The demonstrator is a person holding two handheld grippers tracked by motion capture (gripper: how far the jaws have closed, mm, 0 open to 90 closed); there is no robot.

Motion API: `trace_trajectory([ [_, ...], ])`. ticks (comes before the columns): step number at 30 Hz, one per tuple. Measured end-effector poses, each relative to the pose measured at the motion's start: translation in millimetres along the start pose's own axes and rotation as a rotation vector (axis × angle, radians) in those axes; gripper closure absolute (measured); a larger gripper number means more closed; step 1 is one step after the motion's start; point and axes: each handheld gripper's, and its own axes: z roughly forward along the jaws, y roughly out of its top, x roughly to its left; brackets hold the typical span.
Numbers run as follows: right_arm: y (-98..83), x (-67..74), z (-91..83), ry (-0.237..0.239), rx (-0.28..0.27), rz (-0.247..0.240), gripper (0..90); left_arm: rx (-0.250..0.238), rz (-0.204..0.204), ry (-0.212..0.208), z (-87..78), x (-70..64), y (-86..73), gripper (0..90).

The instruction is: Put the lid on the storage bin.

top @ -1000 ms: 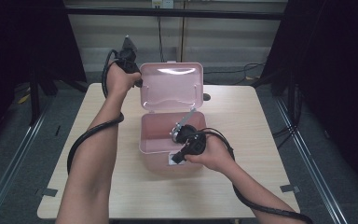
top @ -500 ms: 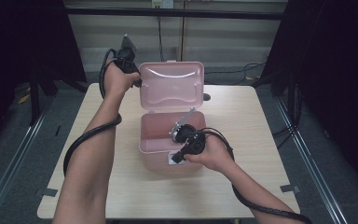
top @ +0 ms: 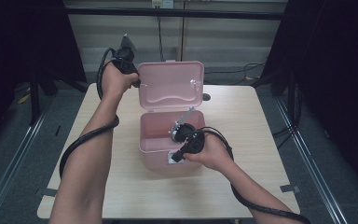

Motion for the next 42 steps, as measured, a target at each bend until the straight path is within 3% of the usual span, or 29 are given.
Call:
trace_trajectory([
  [15,1.2,-0.2,0.6,-0.013,-0.001,0.001,90.0,-0.003,0.022,0.015,-7.4,-5.3,-5.4,88.0],
  [16,1.5,-0.3,0.6,-0.011,0.0,0.003,90.0,-0.001,0.038,0.016,-8.4,-4.9,-5.7,88.0],
  [22,2.8,-0.7,0.7,-0.016,0.005,0.006,90.0,-0.006,0.04,0.017,-11.4,-6.4,-9.7,87.9],
  [37,6.6,-1.8,1.7,-0.025,0.008,0.024,90.0,-0.007,0.088,0.034,-16.8,-10.0,-15.4,87.7],
  [39,6.8,-2.2,1.8,-0.024,0.009,0.022,90.0,-0.006,0.076,0.036,-17.4,-11.3,-16.4,87.7],
  [42,7.1,-2.8,1.9,-0.024,0.009,0.021,90.0,-0.005,0.098,0.036,-18.4,-11.3,-17.4,87.7],
])
